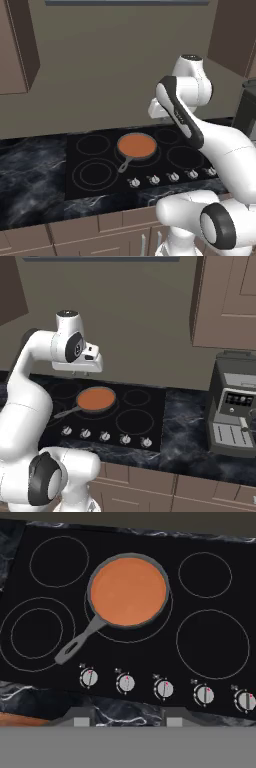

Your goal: Retrieve the fish from the fridge and place it on the saucepan with marinade on the stove.

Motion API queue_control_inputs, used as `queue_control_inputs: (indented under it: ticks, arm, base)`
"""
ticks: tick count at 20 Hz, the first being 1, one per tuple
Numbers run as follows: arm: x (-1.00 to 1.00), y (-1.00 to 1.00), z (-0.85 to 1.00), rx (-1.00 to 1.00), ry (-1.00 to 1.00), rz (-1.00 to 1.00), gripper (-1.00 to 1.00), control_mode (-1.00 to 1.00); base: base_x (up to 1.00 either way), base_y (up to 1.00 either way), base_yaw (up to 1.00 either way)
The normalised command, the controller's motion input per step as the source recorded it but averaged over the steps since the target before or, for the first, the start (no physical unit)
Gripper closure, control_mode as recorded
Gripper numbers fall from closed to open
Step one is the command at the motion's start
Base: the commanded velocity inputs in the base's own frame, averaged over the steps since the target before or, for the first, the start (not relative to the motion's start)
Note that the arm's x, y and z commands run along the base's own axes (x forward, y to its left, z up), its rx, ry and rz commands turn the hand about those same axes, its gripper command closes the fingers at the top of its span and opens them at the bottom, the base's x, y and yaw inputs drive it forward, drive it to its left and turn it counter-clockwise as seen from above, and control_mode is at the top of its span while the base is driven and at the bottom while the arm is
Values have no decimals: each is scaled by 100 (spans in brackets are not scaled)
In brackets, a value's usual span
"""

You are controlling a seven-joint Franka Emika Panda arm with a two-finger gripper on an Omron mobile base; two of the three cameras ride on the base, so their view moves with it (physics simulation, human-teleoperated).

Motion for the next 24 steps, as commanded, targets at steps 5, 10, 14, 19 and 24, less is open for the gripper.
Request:
queue_control_inputs:
  ticks: [5, 10, 14, 19, 24]
  arm:
    - [-44, 0, 0, 0, -12, 0, -100, -100]
    - [-95, 0, -13, 0, -23, 0, -100, -100]
    - [-99, 0, -12, 0, -25, 0, -100, -100]
    - [-70, 0, -10, 0, -12, 0, -100, -100]
    - [-56, 0, -14, 0, -6, 0, -100, -100]
  base:
    - [0, 0, 0]
    - [0, 0, 0]
    - [0, 0, 0]
    - [0, 0, 0]
    - [0, 0, 0]
